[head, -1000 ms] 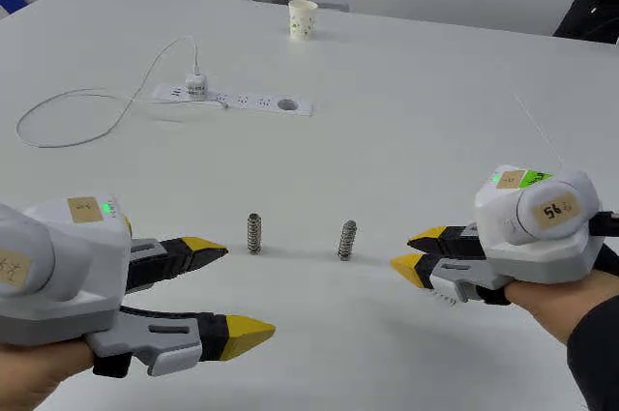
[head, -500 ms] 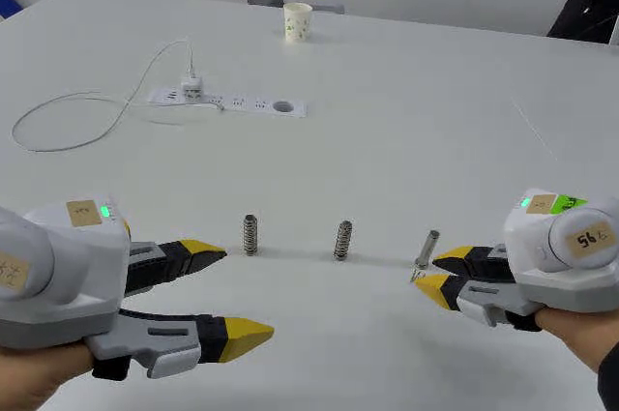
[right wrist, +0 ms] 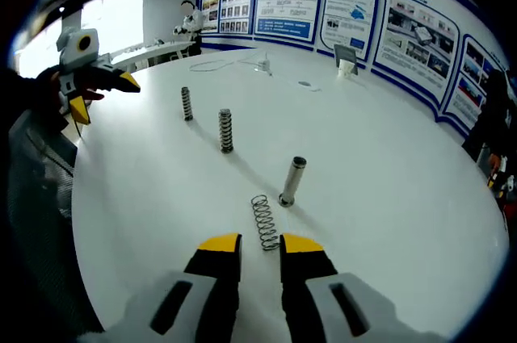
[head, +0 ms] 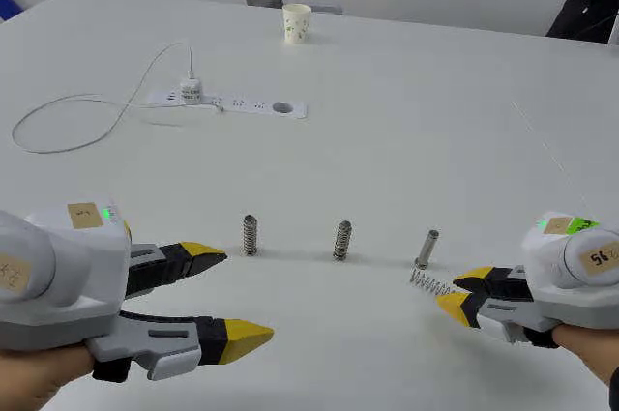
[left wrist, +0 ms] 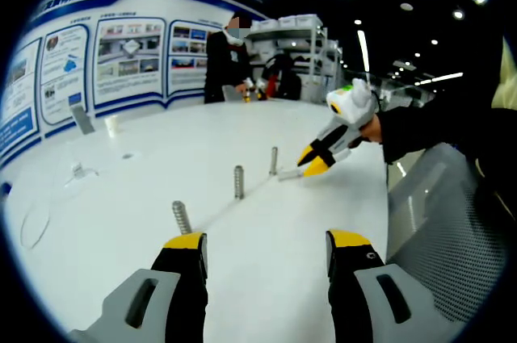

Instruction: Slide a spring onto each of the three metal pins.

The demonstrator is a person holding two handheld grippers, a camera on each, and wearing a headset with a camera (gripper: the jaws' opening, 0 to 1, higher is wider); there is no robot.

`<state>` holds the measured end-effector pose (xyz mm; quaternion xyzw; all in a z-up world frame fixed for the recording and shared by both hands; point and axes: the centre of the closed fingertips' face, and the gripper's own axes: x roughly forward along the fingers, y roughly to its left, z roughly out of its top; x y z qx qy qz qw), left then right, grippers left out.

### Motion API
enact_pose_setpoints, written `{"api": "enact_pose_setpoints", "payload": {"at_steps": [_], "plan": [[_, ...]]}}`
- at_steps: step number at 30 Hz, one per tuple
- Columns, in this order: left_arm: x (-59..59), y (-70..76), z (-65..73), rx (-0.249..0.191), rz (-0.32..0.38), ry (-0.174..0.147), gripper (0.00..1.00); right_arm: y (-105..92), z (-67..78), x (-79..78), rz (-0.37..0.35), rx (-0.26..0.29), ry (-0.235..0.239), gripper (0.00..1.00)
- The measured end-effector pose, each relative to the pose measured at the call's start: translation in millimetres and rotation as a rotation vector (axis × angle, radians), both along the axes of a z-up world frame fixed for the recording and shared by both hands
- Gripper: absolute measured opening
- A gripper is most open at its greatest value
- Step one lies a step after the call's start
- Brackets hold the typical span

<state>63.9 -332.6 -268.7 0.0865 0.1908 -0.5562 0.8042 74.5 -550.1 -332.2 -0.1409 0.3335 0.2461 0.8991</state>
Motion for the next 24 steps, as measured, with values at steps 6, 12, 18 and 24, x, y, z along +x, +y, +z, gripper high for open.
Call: {"api": "enact_pose_setpoints", "payload": {"at_steps": [6,12,18,24], "plan": [[0.7,0.5,-0.8,0.0,0.002,0.002,0.6,-3.0,-6.8,1.3,0.008,0.003,0.01,0.2],[0.5,0.6,-1.5,0.003,0.002,0.005,0.6,-4.4,-11.5,4.5,0.011,0.008,0.017,0.18],[0.1,0.7,-2.0,0.007,0.004,0.007,0.6,-3.0,-15.0,5.0,0.021,0.006,0.02,0.17],[0.0,0.7,-2.2,0.007,0.005,0.008,0.59,-3.0,-14.8,6.0,0.021,0.015,0.02,0.15]]}}
